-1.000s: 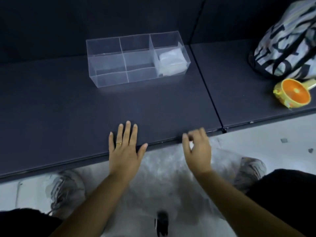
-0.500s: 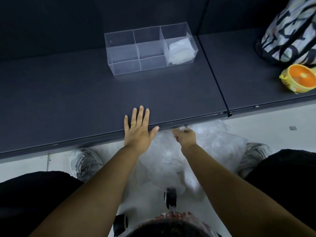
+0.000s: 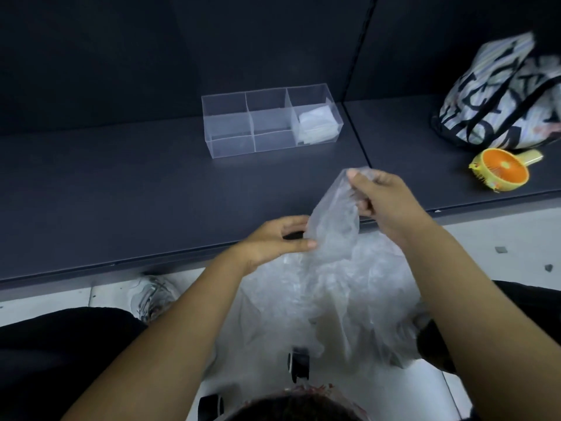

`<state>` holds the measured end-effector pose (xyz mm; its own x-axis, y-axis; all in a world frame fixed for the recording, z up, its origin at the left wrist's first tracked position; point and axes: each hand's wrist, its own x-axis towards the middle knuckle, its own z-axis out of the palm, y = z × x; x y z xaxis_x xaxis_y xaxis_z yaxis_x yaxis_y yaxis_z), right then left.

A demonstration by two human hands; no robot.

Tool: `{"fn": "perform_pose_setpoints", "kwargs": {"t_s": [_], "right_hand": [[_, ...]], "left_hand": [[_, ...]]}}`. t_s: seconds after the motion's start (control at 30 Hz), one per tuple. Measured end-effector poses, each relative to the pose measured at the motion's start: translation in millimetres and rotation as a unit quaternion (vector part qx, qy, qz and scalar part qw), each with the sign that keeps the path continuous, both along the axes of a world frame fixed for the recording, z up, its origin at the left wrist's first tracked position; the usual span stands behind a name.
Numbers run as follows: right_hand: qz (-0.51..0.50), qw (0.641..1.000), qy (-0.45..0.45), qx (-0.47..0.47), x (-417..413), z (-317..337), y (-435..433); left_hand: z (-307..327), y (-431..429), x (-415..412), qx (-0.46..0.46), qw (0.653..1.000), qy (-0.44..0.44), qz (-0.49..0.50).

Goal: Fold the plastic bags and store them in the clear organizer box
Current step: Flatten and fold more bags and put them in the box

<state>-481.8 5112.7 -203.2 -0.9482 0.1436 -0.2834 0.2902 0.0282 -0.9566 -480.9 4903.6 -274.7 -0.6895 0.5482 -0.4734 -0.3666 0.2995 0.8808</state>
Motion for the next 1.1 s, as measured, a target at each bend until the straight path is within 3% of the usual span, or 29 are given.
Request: {"fn": "perform_pose_setpoints", "kwargs": {"t_s": [0.13,0.23,0.33,0.4,0.47,0.53,0.57,0.63,0.67,0.7,0.77,0.83,0.9,1.0,1.1], "right_hand": [[-0.078,0.977,-0.081,-0.18,-9.3,19.8,16.6],[-0.026,0.925,-0.137,-0.353,-2.3,18.3,26.7],[0.021,0.905,-0.133,-0.404,11.0,2.8,28.9],[0.023,0.902,-0.135,-0.409,17.7,-8.2,26.9],[0.023,0.932,-0.148,-0.33,19.8,-21.1,30.1],[-0.014,0.975,-0.179,-0.129,20.5,-29.4,35.5],[-0.051,0.98,-0.192,-0.006,20.3,-33.6,39.2],[-0.129,0.952,-0.158,0.228,19.0,-38.4,44.1],[-0.167,0.936,-0.092,0.296,19.1,-34.5,41.3],[-0.176,0.933,0.004,0.312,19.6,-26.8,34.7],[-0.059,0.95,0.145,0.27,20.9,-6.3,10.4],[0.117,0.942,0.138,0.283,22.8,3.1,-20.5],[0.185,0.914,0.113,0.342,21.3,-2.4,-40.3],[0.102,0.926,0.134,0.338,15.2,-11.3,-42.4],[0.007,0.973,0.113,0.202,12.5,-14.8,-25.1]], "left_hand": [[14.4,13.1,4.0,0.077,0.994,-0.02,0.08],[17.1,22.1,5.5,0.148,0.963,-0.149,0.172],[19.1,33.7,10.3,0.241,0.907,-0.293,0.184],[20.3,41.1,11.2,0.29,0.877,-0.306,0.231],[23.7,44.7,8.0,0.277,0.876,-0.257,0.299],[23.9,40.4,3.1,0.225,0.888,-0.204,0.346],[22.9,35.9,0.9,0.208,0.892,-0.181,0.359],[21.4,27.3,-1.2,0.187,0.902,-0.13,0.368],[21.6,24.6,-1.3,0.182,0.908,-0.104,0.364],[23.3,23.2,-1.3,0.182,0.913,-0.083,0.357],[26.9,22.1,-2.1,0.183,0.924,-0.053,0.331],[28.5,21.3,-2.8,0.188,0.943,-0.03,0.275],[28.9,21.5,-2.0,0.188,0.956,-0.024,0.223],[33.4,23.3,-2.0,0.149,0.952,-0.016,0.269],[34.0,15.5,-5.5,0.094,0.932,-0.001,0.351]]}}
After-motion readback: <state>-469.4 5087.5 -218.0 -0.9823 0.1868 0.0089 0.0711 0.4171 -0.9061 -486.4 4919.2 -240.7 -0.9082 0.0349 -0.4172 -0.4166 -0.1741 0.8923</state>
